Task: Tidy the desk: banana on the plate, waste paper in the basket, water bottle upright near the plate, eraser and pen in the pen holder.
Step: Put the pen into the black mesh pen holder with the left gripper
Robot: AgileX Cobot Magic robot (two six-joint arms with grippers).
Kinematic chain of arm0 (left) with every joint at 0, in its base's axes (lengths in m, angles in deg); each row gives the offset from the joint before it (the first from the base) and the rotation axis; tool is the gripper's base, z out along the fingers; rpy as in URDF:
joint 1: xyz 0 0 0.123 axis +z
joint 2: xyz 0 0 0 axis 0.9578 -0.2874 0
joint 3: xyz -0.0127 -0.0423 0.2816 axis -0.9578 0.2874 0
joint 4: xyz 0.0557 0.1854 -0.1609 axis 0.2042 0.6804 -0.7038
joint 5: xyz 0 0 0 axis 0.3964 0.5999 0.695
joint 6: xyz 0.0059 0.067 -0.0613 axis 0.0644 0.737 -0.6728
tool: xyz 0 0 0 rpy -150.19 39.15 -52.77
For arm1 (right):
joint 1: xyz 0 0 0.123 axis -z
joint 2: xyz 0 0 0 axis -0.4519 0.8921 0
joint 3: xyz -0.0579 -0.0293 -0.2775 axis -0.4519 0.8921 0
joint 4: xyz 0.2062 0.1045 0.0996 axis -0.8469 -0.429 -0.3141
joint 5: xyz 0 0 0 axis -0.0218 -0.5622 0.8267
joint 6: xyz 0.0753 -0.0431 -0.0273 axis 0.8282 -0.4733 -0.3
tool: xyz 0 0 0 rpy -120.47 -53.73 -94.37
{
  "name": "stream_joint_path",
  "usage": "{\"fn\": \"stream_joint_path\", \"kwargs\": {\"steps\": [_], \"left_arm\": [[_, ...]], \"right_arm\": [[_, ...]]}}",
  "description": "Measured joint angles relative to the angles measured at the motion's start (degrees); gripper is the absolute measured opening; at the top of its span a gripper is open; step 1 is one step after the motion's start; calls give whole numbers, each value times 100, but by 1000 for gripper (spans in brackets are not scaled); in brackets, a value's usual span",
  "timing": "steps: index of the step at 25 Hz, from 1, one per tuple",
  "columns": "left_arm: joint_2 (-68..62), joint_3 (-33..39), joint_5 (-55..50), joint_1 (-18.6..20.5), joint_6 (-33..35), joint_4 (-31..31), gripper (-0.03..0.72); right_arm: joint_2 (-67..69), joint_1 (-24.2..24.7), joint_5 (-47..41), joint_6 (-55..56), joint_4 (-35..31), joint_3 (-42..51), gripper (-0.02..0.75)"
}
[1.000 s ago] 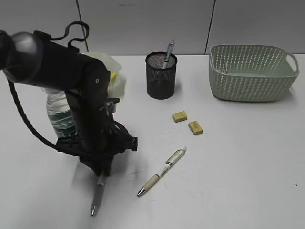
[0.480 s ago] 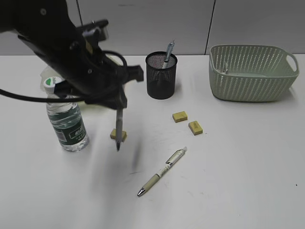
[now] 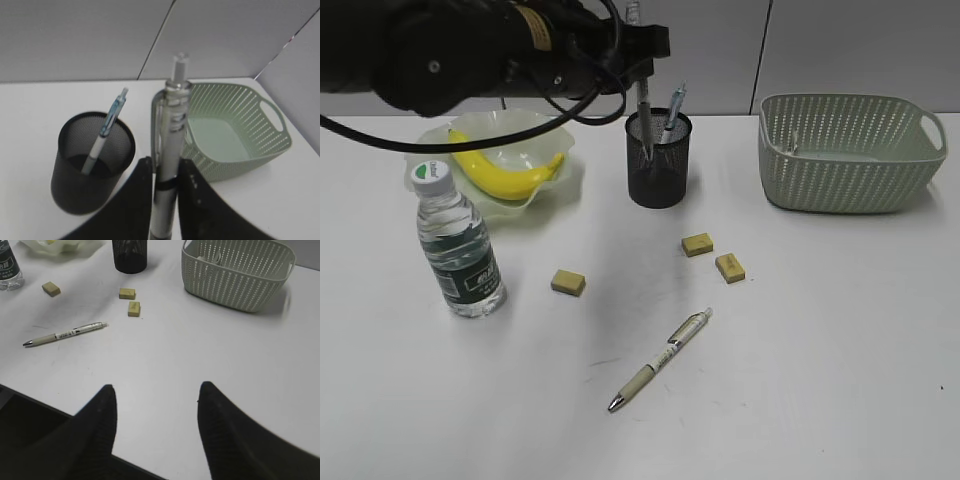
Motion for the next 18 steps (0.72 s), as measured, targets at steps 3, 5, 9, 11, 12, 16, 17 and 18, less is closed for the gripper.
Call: {"fn": "stream_joint_path", "kwargs": {"steps": [3,5,9,11,12,16,17,18], "left_arm": [[-366,-102,616,81,0,311,104],[-693,-311,753,148,51,456,104],[-1237,-853,890,262,255,947,104],[-1466,-1171,936,308,362,1169,104],[-1575,-1318,971,335,385,1262,104],[-1936,-1635,1058,490,406,1359,104],[-2027,-1663,1082,535,411,1359,104],[-2108,-1664,1124,583,411,1359,104]], "right_arm": [[0,0,0,0,0,0,420],[0,0,0,33,0,0,420],[0,0,-5,0,0,0,420],[0,0,-5,0,0,0,420],[0,0,-5,0,0,0,420],[0,0,-5,0,0,0,420],[0,0,-5,0,0,0,420],[0,0,-5,0,0,0,420]]}}
